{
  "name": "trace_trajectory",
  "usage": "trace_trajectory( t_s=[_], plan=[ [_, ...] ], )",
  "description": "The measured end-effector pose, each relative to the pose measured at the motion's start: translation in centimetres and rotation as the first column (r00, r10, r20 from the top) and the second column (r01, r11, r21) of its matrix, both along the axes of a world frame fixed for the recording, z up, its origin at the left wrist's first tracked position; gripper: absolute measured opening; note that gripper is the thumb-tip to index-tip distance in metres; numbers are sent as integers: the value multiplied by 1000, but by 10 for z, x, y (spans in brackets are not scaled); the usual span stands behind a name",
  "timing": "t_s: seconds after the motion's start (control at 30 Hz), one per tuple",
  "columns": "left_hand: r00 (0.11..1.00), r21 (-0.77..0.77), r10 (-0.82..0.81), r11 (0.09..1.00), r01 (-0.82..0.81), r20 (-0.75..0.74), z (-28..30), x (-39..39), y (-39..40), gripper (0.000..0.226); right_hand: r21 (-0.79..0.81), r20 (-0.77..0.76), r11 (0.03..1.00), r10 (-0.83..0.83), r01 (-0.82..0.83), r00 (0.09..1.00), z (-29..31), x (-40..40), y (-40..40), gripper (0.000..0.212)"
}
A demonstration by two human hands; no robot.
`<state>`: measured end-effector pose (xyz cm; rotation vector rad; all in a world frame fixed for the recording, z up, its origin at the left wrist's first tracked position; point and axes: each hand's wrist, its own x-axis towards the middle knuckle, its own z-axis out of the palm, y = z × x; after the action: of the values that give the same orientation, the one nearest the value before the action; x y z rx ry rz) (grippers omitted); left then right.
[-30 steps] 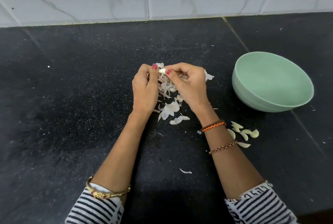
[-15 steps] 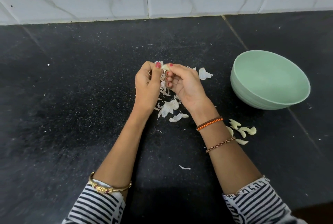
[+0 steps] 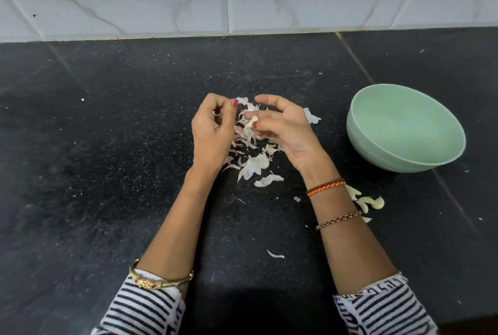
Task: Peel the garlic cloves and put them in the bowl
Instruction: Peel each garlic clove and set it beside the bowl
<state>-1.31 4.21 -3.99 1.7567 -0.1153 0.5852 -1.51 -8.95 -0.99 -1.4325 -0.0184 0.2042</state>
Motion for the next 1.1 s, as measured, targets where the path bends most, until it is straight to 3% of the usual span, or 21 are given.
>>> trace_trajectory(
  t_s=[0.2, 0.37, 0.6, 0.7, 0.83, 0.93, 1.1],
  plan=[
    [999, 64, 0, 998, 2, -35, -6, 1, -1, 5, 54, 53, 981, -187, 184, 981, 2, 2, 1, 29],
    [998, 166, 10, 986, 0, -58, -6, 1, -6, 13, 14, 21, 961, -277, 277, 961, -5, 5, -1, 31],
    [997, 139, -62, 988, 68, -44, -3, -1, -6, 23, -231, 135, 926, -274, 299, 952, -9, 4, -7, 22],
    [993, 139, -79, 986, 91, -88, 0, -3, -7, 28, -251, 153, 924, -256, 288, 955, -11, 5, -6, 21],
    [991, 120, -95, 987, 107, -97, 2, -5, -7, 21, -230, 216, 891, -345, 391, 914, -15, 5, -5, 9],
    [985, 112, -113, 986, 127, -128, 3, -7, -8, 22, -197, 293, 858, -411, 475, 863, -17, 6, -7, 13],
    [990, 243, -141, 959, 144, -33, -7, -3, -7, 49, -187, 360, 812, -467, 553, 808, -18, 7, -7, 19]
  ],
)
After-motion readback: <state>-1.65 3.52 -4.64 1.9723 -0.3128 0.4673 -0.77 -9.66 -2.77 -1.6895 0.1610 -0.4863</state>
